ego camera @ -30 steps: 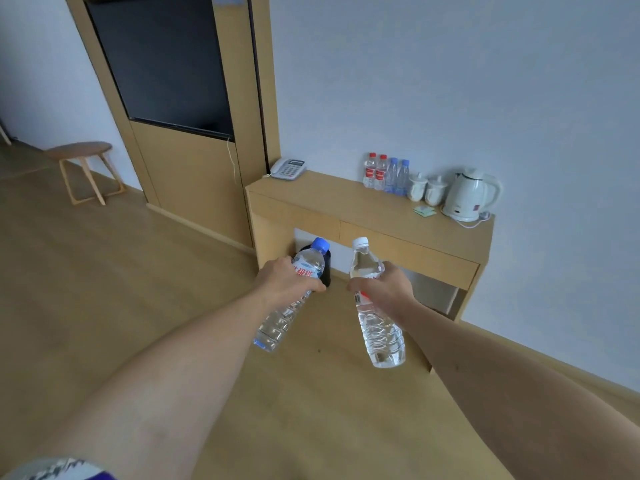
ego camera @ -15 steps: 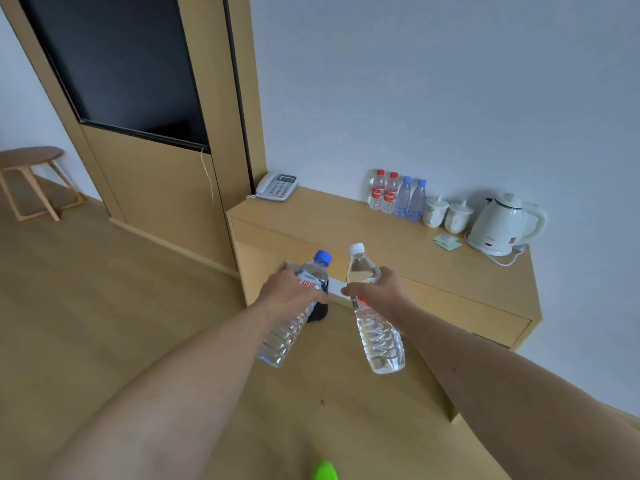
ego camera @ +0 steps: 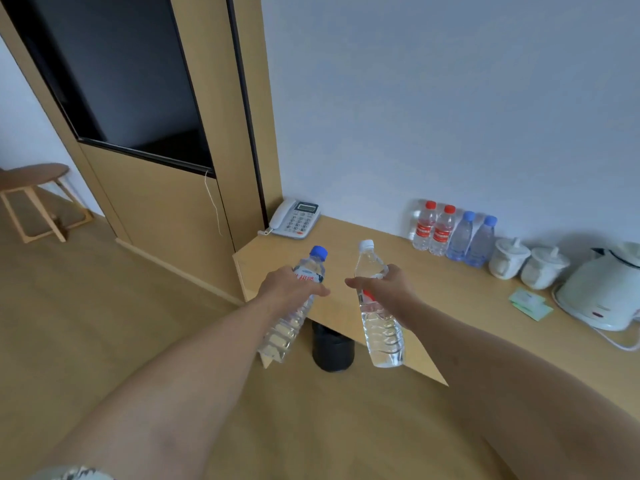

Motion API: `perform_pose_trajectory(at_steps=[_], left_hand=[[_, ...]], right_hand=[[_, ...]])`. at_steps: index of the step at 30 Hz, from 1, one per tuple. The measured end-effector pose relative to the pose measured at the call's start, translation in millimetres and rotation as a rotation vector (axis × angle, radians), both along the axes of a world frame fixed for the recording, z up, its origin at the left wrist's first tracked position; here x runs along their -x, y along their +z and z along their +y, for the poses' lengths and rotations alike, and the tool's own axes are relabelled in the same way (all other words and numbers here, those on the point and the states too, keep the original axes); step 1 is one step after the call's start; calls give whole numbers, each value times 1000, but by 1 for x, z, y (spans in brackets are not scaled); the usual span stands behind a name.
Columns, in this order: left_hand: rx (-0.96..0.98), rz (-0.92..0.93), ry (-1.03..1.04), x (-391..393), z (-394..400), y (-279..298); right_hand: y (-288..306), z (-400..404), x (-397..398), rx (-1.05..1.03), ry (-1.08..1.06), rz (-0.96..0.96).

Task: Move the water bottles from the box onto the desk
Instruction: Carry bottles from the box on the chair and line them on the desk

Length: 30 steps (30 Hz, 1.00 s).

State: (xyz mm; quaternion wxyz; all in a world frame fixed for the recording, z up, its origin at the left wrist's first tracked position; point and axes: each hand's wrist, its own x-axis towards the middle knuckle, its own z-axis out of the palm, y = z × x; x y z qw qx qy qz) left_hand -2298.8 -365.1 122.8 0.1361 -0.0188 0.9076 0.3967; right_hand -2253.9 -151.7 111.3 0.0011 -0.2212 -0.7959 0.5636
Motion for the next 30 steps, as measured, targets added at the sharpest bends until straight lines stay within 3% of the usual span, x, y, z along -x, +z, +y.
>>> perform_pose_trajectory(at_steps=[10,18,23,30], left_hand=[[2,-9,-137,174,46,-40],[-60,-117,-407,314,99,-47],[-80,-76,-589,368,132,-46],[-84,-50,-660,412,186,-67]], right_hand=[[-27,23,130,-107,-131,-24],[-35,63,231,-62,-324,7],[-37,93,264,-101,-356,-33],[-49,142,305,-319,-285,-131]])
